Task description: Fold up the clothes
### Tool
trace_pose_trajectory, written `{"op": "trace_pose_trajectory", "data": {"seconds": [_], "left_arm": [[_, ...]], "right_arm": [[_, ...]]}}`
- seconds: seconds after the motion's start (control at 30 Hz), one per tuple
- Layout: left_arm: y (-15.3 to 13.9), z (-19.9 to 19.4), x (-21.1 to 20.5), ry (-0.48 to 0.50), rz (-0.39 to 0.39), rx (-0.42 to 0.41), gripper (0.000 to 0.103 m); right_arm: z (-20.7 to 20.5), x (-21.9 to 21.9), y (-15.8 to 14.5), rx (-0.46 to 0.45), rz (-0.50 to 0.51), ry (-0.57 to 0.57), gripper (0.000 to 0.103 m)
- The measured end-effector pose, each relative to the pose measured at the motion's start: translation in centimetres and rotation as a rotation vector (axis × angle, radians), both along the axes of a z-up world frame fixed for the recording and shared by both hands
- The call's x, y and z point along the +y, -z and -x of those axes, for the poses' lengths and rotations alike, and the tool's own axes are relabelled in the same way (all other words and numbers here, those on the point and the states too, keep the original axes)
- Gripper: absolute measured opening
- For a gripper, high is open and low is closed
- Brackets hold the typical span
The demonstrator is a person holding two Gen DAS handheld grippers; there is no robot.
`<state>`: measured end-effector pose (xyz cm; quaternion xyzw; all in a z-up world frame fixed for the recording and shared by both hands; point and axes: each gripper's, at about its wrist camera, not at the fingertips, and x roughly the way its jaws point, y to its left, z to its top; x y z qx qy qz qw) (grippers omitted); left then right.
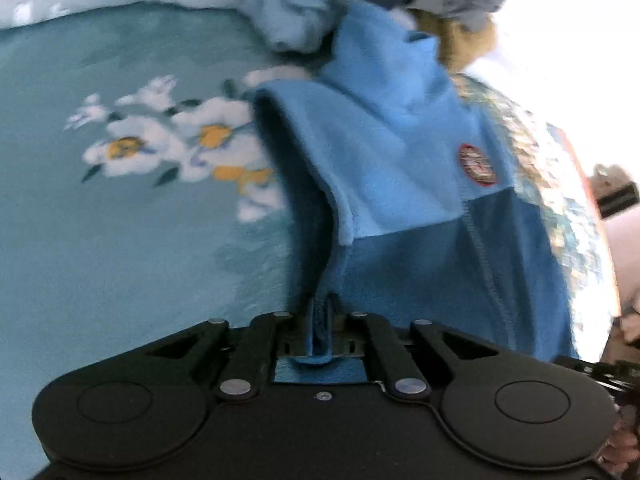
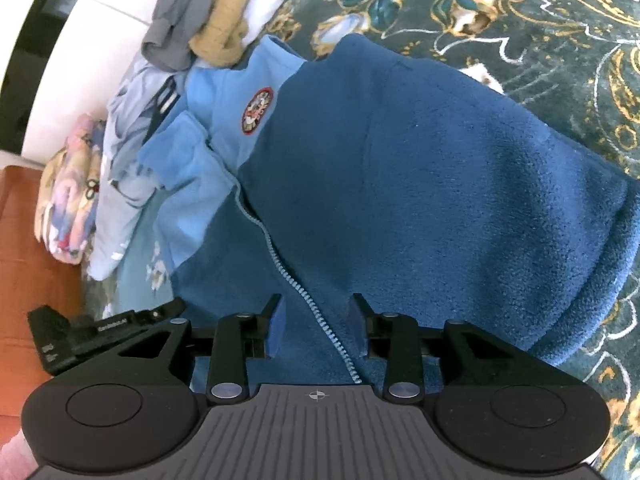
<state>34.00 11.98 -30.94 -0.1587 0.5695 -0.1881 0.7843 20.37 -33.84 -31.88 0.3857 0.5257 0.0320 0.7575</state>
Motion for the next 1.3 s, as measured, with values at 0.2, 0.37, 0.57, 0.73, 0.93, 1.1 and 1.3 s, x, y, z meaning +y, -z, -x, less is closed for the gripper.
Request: {"op": "trace_pose_trajectory", "data": {"seconds": [0.2, 0.37, 0.57, 0.73, 0.93, 1.1, 1.3], "left_arm": [[-2.7, 2.2, 1.3, -0.128, 0.103, -0.027, 0.025], [-4.0, 6.0, 0.9, -0.236, 0.091, -0.013, 0.038], [-1.3, 10.7, -0.4, -0.347, 0.102, 0.141, 0.04], [0.5, 14.5, -2.1, -0.42, 0.118, 0.228, 0.049], [1.4, 17.6, -3.3, -0.487, 0.141, 0.255, 0.051], [1.8, 19.8, -2.8, -0.553, 0.22, 0.273, 0.052], [2.4, 22.2, -2.1, -0.627, 0.325, 0.265, 0.052]], "right_arm": [[-0.4, -0.9, -1.7, -0.033, 0.024, -0.022, 0.032], [1.0, -3.4, -3.8, -0.049, 0.059, -0.007, 0.035], [4.3, -7.2, -4.1, 0.027, 0.148, 0.012, 0.038], [6.0, -10.8, -3.5, 0.07, 0.235, 0.044, 0.041], [5.2, -15.0, -1.6, 0.067, 0.219, 0.053, 0.043], [3.6, -17.0, 0.7, 0.095, 0.127, -0.024, 0.051], [2.0, -19.1, 2.7, 0.108, -0.033, -0.108, 0.053]]}}
